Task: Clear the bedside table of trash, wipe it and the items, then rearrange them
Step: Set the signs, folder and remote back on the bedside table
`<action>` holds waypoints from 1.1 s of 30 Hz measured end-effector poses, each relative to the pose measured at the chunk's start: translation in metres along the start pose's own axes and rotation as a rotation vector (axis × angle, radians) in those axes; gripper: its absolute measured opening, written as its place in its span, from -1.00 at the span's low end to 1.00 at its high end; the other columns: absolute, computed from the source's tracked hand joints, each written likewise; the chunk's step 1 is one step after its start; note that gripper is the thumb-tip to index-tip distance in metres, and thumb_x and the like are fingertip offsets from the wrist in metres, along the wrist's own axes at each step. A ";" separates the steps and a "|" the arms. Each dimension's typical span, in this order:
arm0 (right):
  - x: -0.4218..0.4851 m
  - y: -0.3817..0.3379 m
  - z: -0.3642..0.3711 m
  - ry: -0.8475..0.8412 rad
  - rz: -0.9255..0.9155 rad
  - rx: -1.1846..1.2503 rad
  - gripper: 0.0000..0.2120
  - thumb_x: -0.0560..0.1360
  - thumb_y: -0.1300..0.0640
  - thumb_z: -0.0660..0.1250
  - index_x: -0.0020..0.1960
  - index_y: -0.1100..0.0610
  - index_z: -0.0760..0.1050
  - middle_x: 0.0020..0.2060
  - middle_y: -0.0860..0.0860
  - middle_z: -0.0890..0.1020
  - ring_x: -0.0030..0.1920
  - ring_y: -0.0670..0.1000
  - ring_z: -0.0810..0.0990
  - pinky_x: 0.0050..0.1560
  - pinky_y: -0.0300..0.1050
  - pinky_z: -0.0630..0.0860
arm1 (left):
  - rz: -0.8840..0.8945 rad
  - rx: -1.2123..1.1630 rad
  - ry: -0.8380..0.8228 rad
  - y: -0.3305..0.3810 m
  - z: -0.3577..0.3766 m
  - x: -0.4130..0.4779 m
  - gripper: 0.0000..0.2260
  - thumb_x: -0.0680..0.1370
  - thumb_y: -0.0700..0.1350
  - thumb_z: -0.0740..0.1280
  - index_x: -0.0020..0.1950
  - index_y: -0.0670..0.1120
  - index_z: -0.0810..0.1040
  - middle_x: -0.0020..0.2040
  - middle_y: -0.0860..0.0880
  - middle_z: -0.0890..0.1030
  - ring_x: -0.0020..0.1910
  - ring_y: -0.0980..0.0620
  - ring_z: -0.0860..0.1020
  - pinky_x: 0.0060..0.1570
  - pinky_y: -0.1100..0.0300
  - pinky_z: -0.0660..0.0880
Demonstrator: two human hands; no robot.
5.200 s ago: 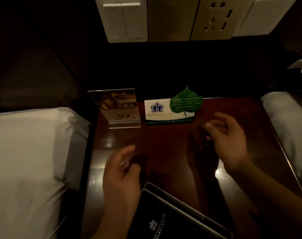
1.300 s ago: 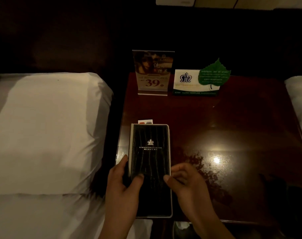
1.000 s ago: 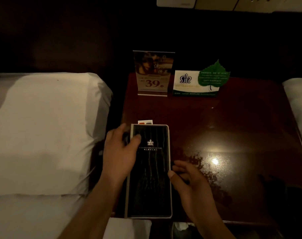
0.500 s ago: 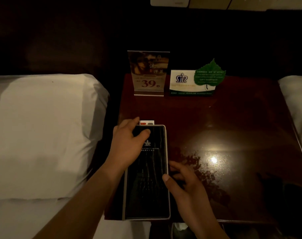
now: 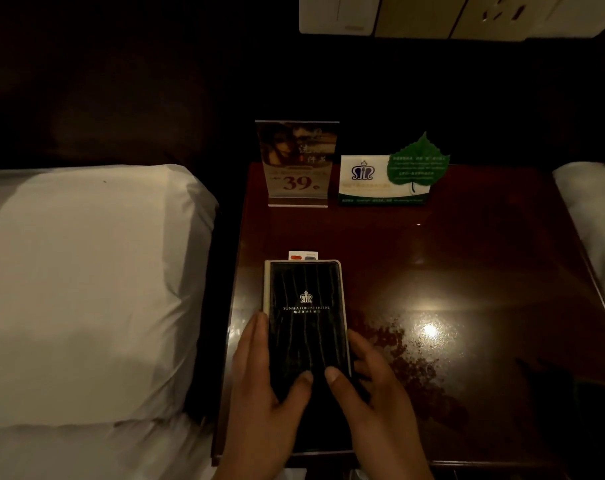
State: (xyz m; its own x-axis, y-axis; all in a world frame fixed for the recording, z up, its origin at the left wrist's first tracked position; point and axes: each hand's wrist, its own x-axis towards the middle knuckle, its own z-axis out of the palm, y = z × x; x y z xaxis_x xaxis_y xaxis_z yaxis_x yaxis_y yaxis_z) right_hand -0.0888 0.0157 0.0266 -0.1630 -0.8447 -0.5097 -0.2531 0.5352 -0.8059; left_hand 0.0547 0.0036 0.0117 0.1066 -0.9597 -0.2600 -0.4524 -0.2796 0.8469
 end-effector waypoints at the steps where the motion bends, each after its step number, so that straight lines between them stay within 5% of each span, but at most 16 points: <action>1: 0.001 -0.001 -0.001 -0.004 0.000 0.013 -0.47 0.49 0.01 0.40 0.37 -0.36 0.34 0.22 -0.19 0.58 0.23 -0.20 0.53 0.29 -0.06 0.50 | 0.000 -0.002 0.000 -0.001 0.000 0.001 -0.17 0.49 -0.15 0.45 0.62 0.12 0.03 0.60 0.11 0.14 0.56 0.19 0.14 0.52 -0.03 0.24; 7: -0.005 0.003 -0.003 -0.024 0.004 0.007 -0.47 0.50 0.08 0.41 0.27 -0.45 0.38 0.23 -0.21 0.56 0.23 -0.23 0.53 0.31 -0.08 0.48 | -0.022 -0.009 0.014 -0.008 -0.007 -0.008 -0.22 0.42 0.00 0.37 0.60 0.15 0.11 0.55 0.19 0.24 0.53 0.20 0.22 0.49 -0.02 0.29; 13: -0.002 0.003 0.001 -0.023 -0.015 -0.044 -0.48 0.49 0.06 0.41 0.32 -0.37 0.38 0.23 -0.19 0.56 0.21 -0.20 0.53 0.30 -0.07 0.49 | 0.008 0.000 0.067 -0.013 -0.001 -0.013 -0.20 0.47 -0.26 0.46 0.60 0.10 0.16 0.56 0.17 0.25 0.50 0.29 0.22 0.34 0.43 0.22; 18: -0.003 0.004 0.002 -0.026 -0.006 -0.044 -0.48 0.50 0.08 0.40 0.34 -0.33 0.37 0.24 -0.18 0.54 0.22 -0.18 0.54 0.30 -0.03 0.49 | 0.021 -0.010 0.078 -0.014 0.000 -0.015 -0.24 0.49 -0.22 0.43 0.60 0.10 0.15 0.55 0.22 0.23 0.49 0.35 0.20 0.31 0.53 0.20; 33: 0.006 0.007 0.001 0.008 -0.034 -0.023 -0.57 0.56 0.10 0.31 0.31 -0.33 0.40 0.17 -0.22 0.58 0.20 -0.24 0.53 0.24 -0.05 0.53 | 0.018 -0.132 0.154 -0.017 0.008 -0.008 -0.36 0.49 -0.02 0.28 0.58 0.14 0.23 0.50 0.29 0.31 0.47 0.32 0.27 0.40 0.18 0.30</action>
State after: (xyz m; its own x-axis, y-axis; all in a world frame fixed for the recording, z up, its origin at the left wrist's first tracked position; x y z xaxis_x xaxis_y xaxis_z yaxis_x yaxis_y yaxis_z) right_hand -0.0910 0.0145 0.0175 -0.1617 -0.8626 -0.4794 -0.2806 0.5059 -0.8157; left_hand 0.0546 0.0157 -0.0042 0.2386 -0.9545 -0.1787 -0.3362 -0.2538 0.9069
